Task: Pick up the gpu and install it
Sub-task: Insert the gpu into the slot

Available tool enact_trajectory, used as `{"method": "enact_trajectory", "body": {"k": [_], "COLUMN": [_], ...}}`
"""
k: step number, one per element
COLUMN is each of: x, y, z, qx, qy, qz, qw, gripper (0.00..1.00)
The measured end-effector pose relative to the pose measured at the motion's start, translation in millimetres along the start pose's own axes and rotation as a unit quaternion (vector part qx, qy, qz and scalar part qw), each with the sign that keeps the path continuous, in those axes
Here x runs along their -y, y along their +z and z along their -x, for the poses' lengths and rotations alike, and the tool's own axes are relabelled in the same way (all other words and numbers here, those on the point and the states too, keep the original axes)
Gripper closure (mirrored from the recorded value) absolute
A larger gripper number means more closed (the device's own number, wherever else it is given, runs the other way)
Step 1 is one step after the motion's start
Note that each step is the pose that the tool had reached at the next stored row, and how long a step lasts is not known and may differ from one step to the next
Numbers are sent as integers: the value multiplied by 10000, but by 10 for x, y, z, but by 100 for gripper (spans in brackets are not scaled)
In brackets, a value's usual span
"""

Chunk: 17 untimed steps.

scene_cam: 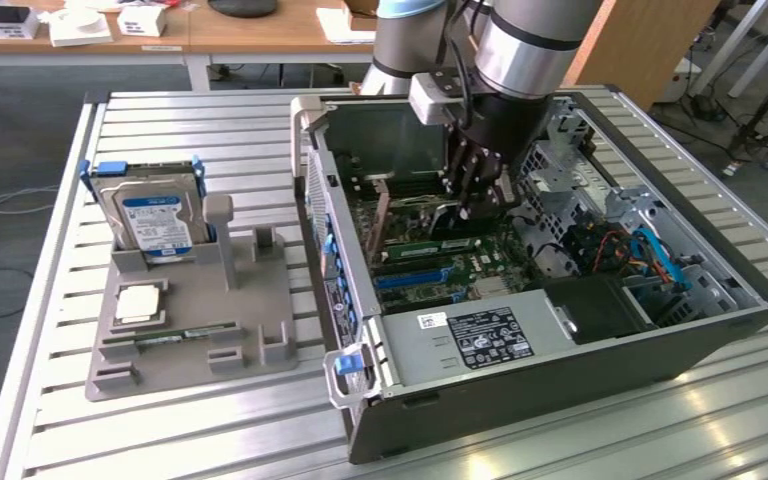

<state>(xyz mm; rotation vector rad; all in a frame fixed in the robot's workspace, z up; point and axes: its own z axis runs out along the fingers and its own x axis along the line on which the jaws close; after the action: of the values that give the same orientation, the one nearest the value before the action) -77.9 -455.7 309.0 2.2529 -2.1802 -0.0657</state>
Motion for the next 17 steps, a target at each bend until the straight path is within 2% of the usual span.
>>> {"method": "enact_trajectory", "body": {"k": [10, 17], "x": [2, -20], "y": [82, 92], "z": [-6, -6], "qx": [1, 1], "qy": [0, 0], "qz": [-1, -2], "qw": [10000, 10000], "gripper": [73, 73]}}
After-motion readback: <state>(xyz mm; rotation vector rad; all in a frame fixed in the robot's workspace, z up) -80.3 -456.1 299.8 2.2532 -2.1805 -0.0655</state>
